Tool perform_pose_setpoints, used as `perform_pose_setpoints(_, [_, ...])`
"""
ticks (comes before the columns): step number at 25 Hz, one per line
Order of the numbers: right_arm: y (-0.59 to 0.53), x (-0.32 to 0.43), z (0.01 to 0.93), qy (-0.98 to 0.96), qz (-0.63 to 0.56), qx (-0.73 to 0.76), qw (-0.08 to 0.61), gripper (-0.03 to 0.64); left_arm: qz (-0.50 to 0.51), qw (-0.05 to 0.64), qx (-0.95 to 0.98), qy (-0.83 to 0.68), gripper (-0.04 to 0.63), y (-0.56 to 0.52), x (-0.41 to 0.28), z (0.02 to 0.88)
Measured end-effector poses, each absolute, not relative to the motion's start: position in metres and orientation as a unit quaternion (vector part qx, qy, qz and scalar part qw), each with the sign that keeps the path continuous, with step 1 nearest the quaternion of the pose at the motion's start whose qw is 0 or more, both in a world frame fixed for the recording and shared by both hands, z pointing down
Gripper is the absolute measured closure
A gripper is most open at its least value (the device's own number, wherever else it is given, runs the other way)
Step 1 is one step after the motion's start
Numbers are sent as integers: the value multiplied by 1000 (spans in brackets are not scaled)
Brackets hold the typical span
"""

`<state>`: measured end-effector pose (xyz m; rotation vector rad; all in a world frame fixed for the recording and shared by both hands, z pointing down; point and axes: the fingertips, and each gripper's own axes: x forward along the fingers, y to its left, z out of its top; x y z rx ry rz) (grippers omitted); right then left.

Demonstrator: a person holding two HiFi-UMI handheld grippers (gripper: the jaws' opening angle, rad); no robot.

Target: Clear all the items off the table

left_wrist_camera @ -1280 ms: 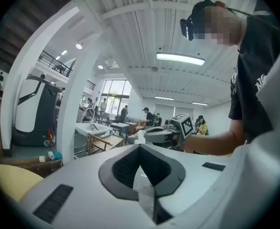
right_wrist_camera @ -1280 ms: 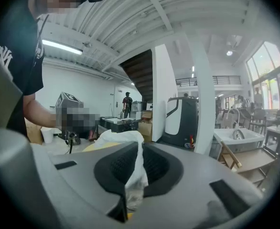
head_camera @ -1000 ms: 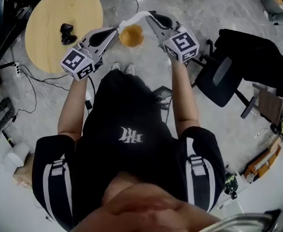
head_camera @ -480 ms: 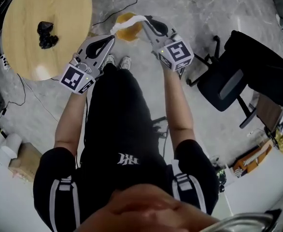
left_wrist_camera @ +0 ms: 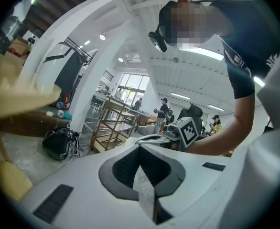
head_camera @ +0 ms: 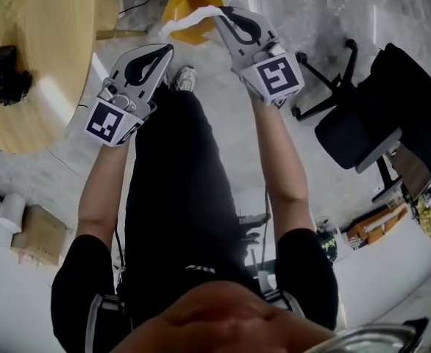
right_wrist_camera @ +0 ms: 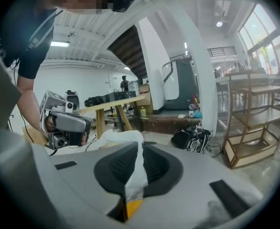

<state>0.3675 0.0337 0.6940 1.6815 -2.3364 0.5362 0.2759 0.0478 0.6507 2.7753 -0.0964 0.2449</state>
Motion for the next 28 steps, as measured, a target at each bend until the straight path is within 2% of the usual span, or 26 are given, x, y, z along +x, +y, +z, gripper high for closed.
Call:
perform_pose_setpoints(14, [39, 360, 891, -774, 222, 582, 114, 598, 122, 187, 974, -29, 583, 42, 266, 818])
perform_pose_setpoints(28, [43, 349, 975, -769, 226, 580, 142, 598, 126, 177, 976, -3, 583, 46, 264, 887])
